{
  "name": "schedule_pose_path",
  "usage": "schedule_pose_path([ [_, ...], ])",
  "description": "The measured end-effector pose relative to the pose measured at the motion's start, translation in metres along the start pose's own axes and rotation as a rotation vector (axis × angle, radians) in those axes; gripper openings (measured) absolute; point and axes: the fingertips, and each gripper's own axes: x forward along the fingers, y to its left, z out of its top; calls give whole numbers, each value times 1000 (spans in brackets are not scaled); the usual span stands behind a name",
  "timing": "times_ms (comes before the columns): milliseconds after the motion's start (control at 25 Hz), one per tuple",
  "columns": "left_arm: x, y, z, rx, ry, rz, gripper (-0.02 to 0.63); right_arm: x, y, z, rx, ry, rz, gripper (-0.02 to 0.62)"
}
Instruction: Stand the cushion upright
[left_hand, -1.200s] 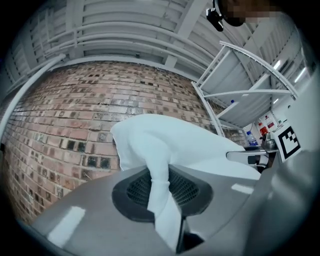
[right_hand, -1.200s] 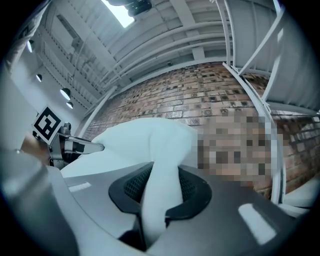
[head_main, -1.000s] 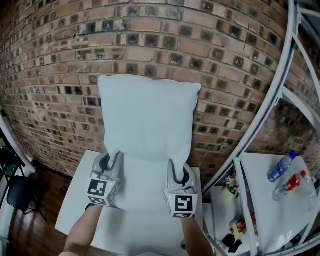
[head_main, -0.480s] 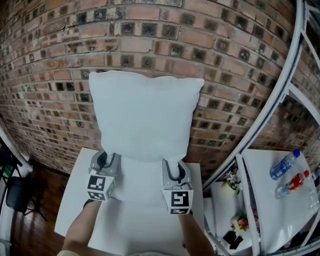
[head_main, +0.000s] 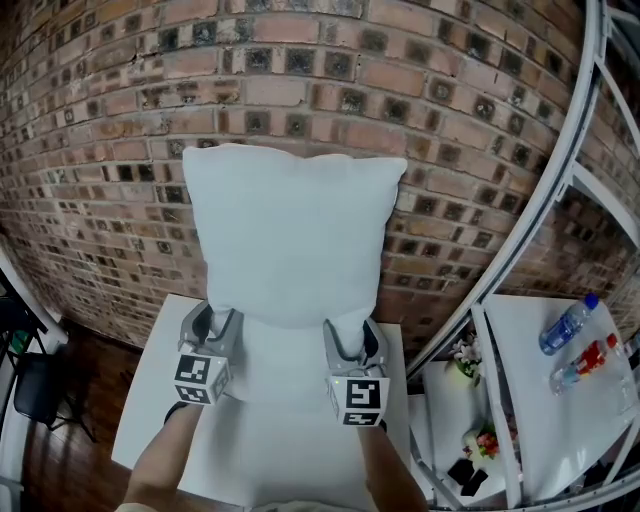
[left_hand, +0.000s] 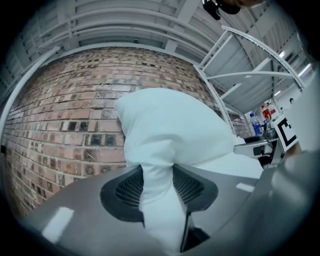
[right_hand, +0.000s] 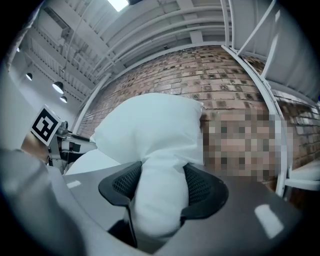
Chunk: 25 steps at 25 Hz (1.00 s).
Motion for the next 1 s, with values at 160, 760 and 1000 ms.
schedule_pose_path([
  [160,-9,-4,0,-1,20,1,160,-7,-1,3,4,1,-4,267],
  [760,-45,-14,18,-20,15,59,161,-32,-2,10,40,44,10,279],
  [1000,-67,-25,20,-24,6,82,161,-44,1,15,23,50,29,267],
])
